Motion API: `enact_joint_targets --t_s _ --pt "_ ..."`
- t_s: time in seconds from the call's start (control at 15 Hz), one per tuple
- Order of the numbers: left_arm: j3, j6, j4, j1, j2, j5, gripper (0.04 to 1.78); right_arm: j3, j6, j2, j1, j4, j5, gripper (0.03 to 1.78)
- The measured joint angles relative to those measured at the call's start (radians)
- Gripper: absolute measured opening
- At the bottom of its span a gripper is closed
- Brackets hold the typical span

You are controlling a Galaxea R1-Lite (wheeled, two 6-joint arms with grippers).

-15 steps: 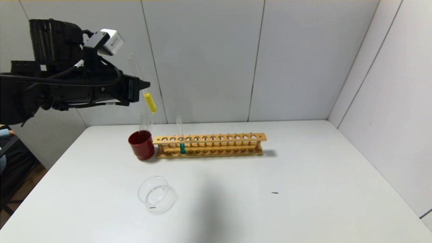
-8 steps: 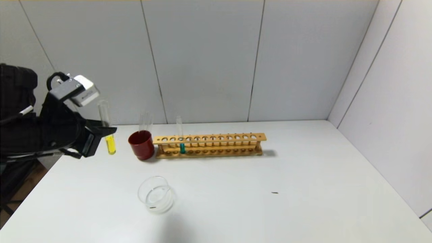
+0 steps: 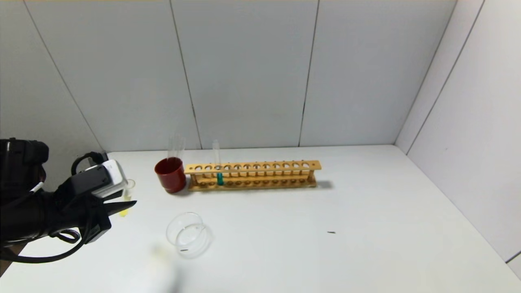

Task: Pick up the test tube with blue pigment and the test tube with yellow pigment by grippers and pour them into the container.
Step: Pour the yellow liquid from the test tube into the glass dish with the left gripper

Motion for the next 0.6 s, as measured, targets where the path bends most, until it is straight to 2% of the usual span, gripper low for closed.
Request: enact_joint_targets --t_s 0.2,0.6 --pt "-0.010 0.234 -0.036 0.037 0.070 -0.043 0.31 0.000 0.000 0.000 0.000 0.000 0.000 1.75" --pt "-0.074 0.534 -0.013 0.045 0.150 -0.029 0.31 0.000 0.000 0.000 0.000 0.000 0.000 1.75"
